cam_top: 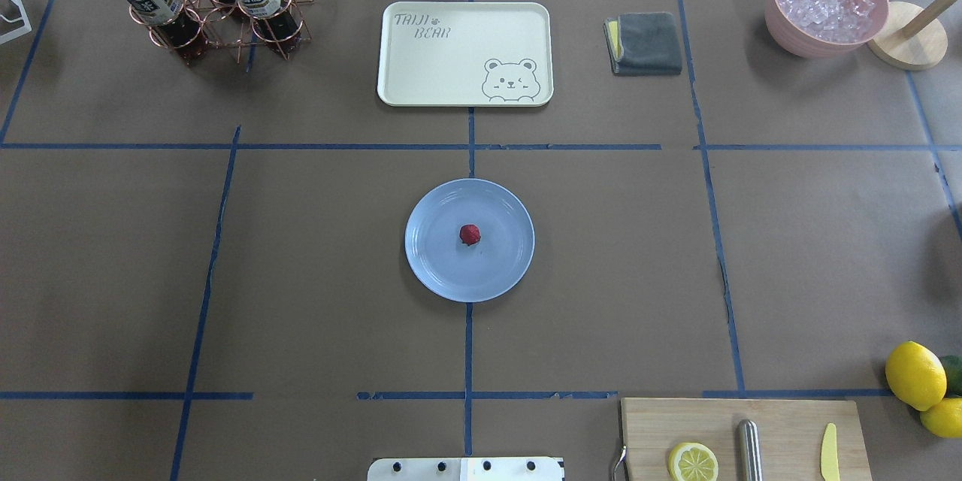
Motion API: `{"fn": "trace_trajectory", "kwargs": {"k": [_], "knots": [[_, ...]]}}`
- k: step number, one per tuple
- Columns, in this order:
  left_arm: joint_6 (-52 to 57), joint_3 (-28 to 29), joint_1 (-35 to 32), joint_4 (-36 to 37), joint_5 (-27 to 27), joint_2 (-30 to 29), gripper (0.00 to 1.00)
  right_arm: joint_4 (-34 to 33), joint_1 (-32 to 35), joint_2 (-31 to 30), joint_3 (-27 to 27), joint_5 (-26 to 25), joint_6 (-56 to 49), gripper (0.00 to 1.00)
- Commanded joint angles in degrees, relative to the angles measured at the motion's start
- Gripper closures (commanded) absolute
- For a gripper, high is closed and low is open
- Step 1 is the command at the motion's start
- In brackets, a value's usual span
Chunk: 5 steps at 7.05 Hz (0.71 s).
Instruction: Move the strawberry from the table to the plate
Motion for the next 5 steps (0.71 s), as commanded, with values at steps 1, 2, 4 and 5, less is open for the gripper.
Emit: {"fn": "trace_trajectory", "kwargs": {"k": [1,2,4,5], "knots": [[0.0,-1.2,0.0,11.0,0.2,-0.7,0.00,-0.1,0.0,0.2,-0.3,-0.3,0.2,0.00],[0.0,-1.4,-0.1,12.1,0.0,-0.7,0.00,-0.4,-0.1,0.2,-0.3,0.1,0.7,0.00],[0.0,-2.3,-0.2,16.4,-0.3,-0.7,0.00,0.1,-0.1,0.0,-1.1,-0.2,0.7,0.00],[0.0,-2.7,-0.2,16.4,0.0,-0.7,0.00,0.2,-0.2,0.1,-1.1,0.0,0.8,0.00]]}}
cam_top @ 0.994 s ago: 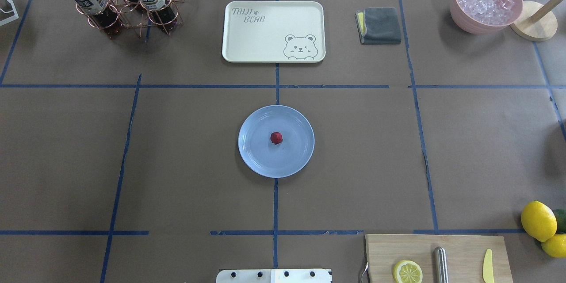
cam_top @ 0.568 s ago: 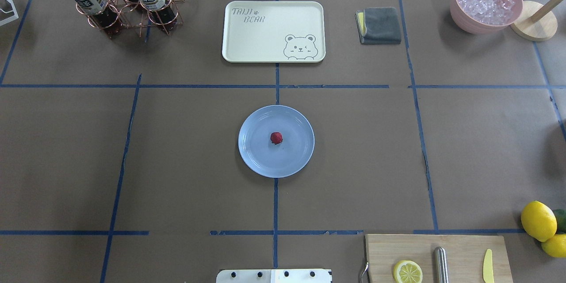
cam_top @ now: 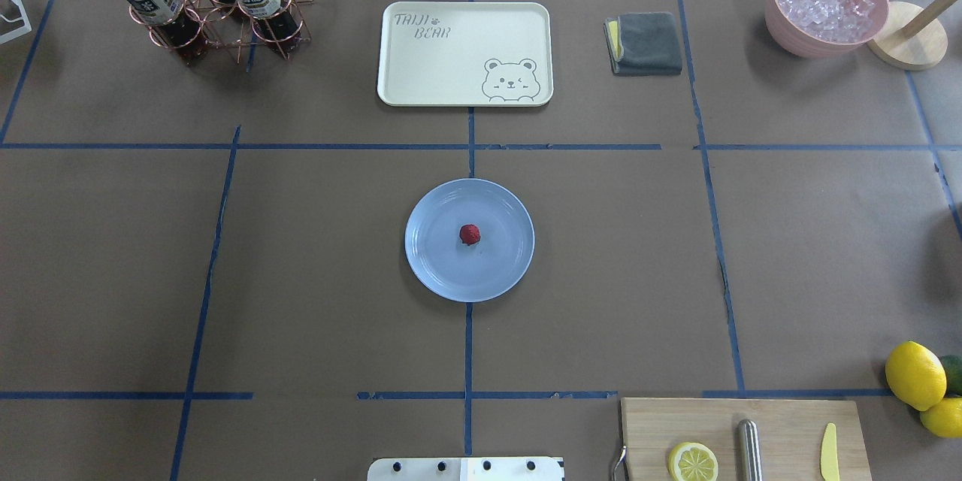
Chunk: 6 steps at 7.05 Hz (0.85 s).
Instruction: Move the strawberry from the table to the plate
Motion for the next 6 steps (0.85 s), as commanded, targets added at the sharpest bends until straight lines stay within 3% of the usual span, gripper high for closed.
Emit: {"fn": "trace_trajectory", "kwargs": {"k": [1,3,4,6], "knots": [[0.0,-0.9,-0.2,0.7,0.3,0.8,0.00,0.3,-0.1,0.0,-0.3,0.1,0.0,0.00],[0.0,-2.1,-0.6,0.6,2.5,1.0,0.00,0.3,-0.3,0.0,-0.3,-0.1,-0.1,0.00],[0.0,-2.7,-0.6,0.5,6.5,0.7,0.00,0.4,-0.5,0.0,-0.3,-0.2,-0.1,0.00],[0.0,-2.5,-0.6,0.3,6.7,0.7,0.00,0.4,-0.9,0.1,-0.3,-0.2,-0.1,0.00]]}}
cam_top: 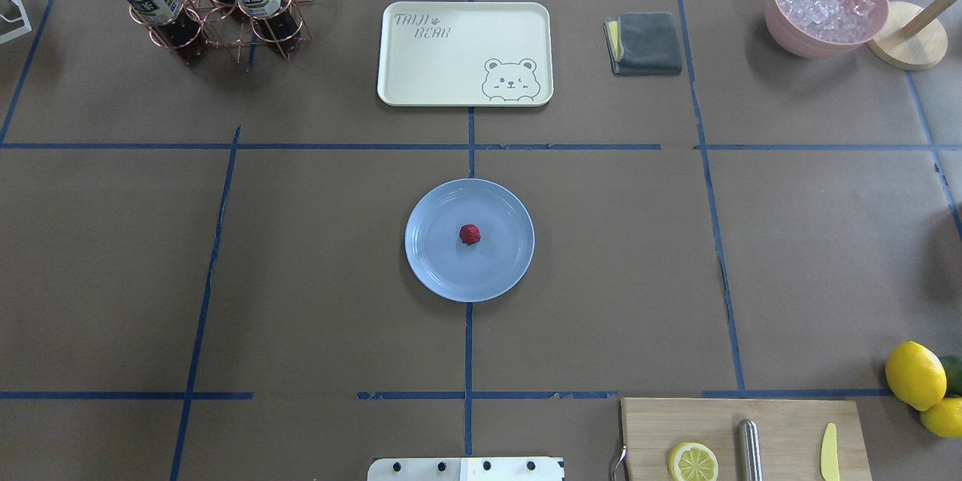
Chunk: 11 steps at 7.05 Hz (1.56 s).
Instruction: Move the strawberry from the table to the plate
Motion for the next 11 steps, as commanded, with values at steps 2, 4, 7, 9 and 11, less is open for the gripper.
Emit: {"fn": "trace_trajectory", "kwargs": {"k": [2,4,7,9,11], "knots": [[0.1,0.4,0.2,0.2,-0.1,-0.9,0.00,0.0,-0.3,0.0,-0.1,-0.1,0.0,0.00],[0.1,0.4,0.3,0.4,-0.2,-1.3,0.00,0.1,-0.4,0.1,-0.3,-0.1,0.0,0.00],[0.2,1.2,0.1,0.5,-0.2,-2.5,0.00,0.1,-0.4,0.2,0.4,0.3,0.2,0.00],[0.3,1.9,0.1,0.5,-0.3,-2.1,0.00,-0.8,-0.2,1.3,1.6,1.7,0.2,0.00],[0.3,1.9,0.1,0.5,-0.3,-2.3,0.00,-3.1,-0.1,1.6,1.8,3.4,0.2,0.00]]}}
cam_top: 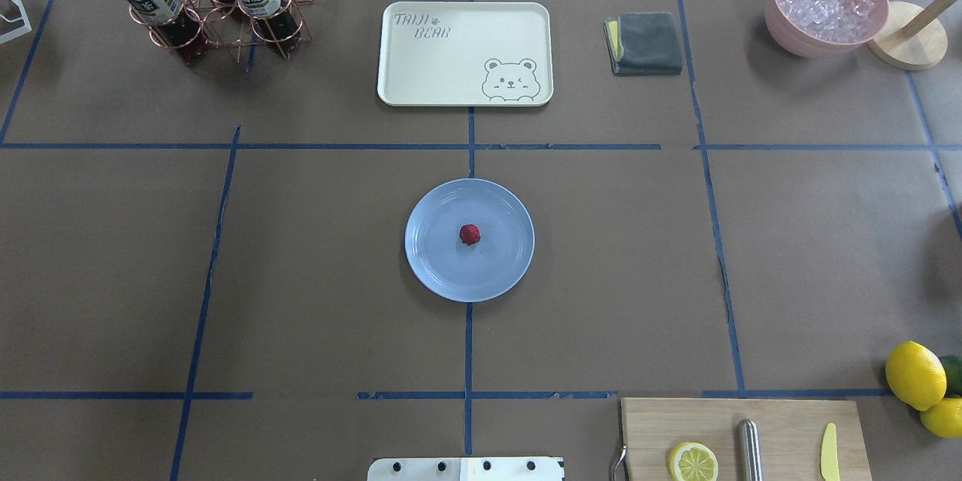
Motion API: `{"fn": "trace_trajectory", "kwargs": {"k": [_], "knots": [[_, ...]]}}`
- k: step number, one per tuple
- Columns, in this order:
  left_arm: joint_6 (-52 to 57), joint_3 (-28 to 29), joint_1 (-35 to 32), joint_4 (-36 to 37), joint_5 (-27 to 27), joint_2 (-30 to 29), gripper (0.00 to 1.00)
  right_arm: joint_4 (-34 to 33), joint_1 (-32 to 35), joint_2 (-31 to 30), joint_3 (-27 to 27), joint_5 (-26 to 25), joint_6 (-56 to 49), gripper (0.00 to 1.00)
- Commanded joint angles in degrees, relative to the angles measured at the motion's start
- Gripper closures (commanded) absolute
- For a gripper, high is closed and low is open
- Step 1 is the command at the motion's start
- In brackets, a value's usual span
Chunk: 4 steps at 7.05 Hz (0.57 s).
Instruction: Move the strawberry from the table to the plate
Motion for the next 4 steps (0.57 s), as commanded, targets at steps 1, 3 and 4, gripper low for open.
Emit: {"fn": "trace_trajectory", "kwargs": {"k": [1,3,4], "knots": [[0.0,0.0,0.0,0.0,0.0,-0.1,0.00,-1.2,0.1,0.0,0.1,0.5,-0.1,0.00],[0.0,0.0,0.1,-0.1,-0.1,-0.3,0.00,-1.0,0.1,0.0,0.2,-0.3,-0.2,0.00],[-0.1,-0.1,0.0,-0.1,0.0,-0.4,0.00,-1.0,0.1,0.0,0.1,-0.4,-0.2,0.00]]}}
